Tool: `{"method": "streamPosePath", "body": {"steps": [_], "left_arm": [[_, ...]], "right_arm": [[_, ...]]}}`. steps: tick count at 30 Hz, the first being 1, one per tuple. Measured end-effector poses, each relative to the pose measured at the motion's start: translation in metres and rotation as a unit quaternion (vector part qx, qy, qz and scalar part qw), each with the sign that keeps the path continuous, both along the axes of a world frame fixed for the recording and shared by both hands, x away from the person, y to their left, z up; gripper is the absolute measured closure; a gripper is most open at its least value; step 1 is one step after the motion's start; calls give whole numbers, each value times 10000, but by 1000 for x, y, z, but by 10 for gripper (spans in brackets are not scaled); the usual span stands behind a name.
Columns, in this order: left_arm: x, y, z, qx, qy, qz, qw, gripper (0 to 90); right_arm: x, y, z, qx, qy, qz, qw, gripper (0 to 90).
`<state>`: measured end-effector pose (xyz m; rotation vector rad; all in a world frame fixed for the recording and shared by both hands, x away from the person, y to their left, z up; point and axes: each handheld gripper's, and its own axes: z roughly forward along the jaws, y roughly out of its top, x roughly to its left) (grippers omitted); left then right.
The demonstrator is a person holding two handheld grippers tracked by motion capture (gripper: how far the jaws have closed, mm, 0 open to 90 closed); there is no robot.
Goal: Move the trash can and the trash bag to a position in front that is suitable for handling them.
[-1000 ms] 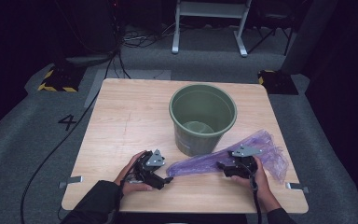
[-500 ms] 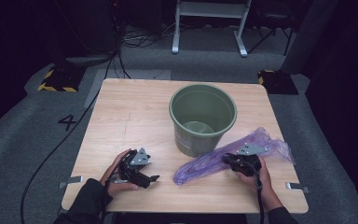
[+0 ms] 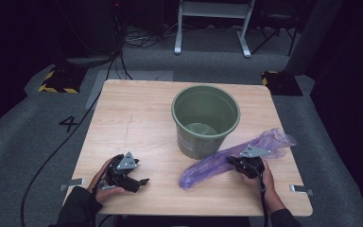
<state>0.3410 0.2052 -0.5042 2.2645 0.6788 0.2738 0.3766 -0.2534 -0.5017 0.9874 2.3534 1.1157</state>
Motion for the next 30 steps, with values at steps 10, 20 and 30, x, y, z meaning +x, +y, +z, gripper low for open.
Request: {"method": "streamPosePath", "body": {"steps": [10,20,30], "left_arm": [[4,-2,0,15,30,-15,10000,120],[5,-3,0,15,32,-16,10000,120],[6,-3,0,10,34,-34,10000,119]], "right_arm": [[-2,-3,11,218,-253,154,9993,897],[-5,-4,27,491,-614,273,9965,898],[-12,-4,35,676,-849,415,9932,898]]}}
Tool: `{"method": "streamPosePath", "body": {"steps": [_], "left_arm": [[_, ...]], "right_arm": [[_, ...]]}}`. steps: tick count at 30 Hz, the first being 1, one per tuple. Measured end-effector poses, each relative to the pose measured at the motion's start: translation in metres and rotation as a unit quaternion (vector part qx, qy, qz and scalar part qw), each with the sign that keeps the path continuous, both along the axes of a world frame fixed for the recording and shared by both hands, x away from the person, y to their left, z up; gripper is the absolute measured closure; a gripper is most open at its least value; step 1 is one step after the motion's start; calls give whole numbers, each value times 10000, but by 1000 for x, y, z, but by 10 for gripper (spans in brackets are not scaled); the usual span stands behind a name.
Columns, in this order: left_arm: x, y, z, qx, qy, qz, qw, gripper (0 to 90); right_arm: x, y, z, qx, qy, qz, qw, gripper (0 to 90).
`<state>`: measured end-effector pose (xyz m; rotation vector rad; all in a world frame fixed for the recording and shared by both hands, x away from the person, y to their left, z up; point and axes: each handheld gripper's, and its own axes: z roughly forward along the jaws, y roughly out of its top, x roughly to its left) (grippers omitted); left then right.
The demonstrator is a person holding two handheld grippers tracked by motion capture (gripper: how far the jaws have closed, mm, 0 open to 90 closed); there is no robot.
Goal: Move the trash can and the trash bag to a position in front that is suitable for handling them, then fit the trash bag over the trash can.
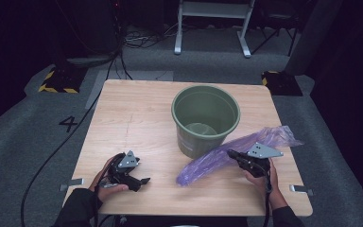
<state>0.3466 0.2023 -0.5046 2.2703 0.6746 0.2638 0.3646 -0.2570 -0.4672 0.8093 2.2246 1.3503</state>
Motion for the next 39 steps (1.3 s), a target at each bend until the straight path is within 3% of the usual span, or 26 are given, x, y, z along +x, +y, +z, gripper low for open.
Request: {"method": "streamPosePath", "body": {"steps": [6,12,22,35,39], "left_arm": [[0,0,0,1,0,-12,10000,119],[0,0,0,4,5,-10,10000,119],[1,0,0,3,1,-20,10000,117],[1,0,0,0,-2,-18,10000,118],[1,0,0,6,-1,-12,10000,118]], "right_arm": [[-5,2,7,25,-177,103,9998,898],[-13,2,22,210,-468,208,9985,898],[-19,-8,41,404,-830,115,9957,898],[-25,-12,64,513,-1255,186,9906,897],[-28,-14,70,589,-1473,197,9871,898]]}}
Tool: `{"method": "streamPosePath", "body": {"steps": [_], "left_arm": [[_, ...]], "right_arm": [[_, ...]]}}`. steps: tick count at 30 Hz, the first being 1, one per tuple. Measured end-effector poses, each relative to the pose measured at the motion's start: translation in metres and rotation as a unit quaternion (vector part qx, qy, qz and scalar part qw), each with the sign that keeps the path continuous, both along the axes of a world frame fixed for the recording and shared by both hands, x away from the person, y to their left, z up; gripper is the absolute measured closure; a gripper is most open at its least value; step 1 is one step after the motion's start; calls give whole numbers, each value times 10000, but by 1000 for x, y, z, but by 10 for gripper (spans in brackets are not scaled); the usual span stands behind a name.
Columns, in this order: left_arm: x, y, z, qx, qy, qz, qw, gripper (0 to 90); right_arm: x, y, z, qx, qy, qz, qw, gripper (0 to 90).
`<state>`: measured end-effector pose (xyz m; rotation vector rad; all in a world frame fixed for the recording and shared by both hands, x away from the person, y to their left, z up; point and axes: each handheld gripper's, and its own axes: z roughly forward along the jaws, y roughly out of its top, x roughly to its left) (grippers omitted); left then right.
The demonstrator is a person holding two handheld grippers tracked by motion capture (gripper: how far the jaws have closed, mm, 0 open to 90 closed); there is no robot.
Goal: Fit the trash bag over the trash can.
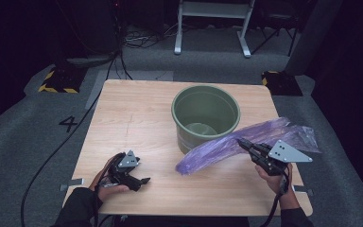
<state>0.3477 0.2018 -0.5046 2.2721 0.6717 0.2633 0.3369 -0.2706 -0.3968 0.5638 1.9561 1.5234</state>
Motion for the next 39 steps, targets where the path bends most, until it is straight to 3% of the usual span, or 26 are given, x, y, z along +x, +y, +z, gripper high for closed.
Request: {"method": "streamPosePath", "body": {"steps": [12,24,27,31,36,39], "left_arm": [[1,0,0,15,-2,-18,10000,117],[1,0,0,15,4,-12,10000,117],[1,0,0,17,3,-5,10000,118],[1,0,1,10,16,43,10000,132],[1,-2,3,48,33,71,10000,157],[-1,-4,6,51,-55,73,9999,159]], "right_arm": [[-4,-8,21,360,-247,-43,9990,898],[1,-12,35,402,-265,-267,9985,898],[8,-12,38,256,-236,-425,9985,898],[17,-17,43,414,-218,-698,9965,898],[28,-21,48,384,-239,-993,9940,898],[34,-23,50,380,-199,-1149,9924,898]]}}
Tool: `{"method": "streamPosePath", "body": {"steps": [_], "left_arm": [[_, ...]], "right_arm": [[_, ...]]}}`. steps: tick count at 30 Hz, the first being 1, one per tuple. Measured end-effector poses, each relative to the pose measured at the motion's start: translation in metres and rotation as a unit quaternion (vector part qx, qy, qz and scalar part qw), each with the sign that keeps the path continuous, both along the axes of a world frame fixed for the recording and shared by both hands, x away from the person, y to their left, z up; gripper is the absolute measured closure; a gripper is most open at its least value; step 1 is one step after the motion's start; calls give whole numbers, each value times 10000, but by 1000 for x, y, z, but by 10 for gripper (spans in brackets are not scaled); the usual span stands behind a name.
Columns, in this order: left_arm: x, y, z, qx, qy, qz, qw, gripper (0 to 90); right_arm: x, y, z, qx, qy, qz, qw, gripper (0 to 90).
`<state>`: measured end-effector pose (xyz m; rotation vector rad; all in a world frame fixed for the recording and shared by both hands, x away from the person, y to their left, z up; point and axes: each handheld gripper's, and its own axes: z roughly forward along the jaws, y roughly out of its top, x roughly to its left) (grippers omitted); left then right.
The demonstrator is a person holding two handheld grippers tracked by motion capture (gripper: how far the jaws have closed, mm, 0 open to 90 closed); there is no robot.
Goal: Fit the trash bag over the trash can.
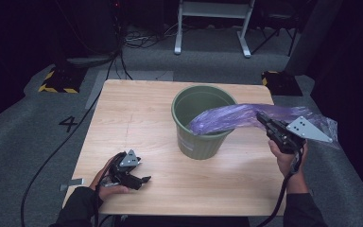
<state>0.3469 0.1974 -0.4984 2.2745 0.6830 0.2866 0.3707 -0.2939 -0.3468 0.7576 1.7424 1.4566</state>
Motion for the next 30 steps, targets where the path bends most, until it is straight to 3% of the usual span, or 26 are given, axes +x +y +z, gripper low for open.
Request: {"method": "streamPosePath", "body": {"steps": [3,6,11,16,19,26,30], "left_arm": [[-5,-2,10,-35,-202,66,9998,161],[-11,-1,26,-260,-387,-23,9989,157],[-16,1,51,-616,-670,1,9958,160],[-13,1,69,-700,-1005,155,9923,157],[-7,5,82,-953,-1074,183,9895,159],[4,-1,115,-1120,-1250,-39,9858,159],[11,-5,129,-1211,-1318,-98,9838,159]], "right_arm": [[6,1,0,-74,66,-106,9999,897],[13,0,-1,-116,136,-206,9996,898],[18,1,-1,-226,164,-350,9990,898],[23,5,1,-402,173,-403,9982,897],[25,7,2,-488,160,-442,9977,897],[27,15,4,-858,90,-533,9948,897],[27,21,5,-908,67,-490,9946,896]]}}
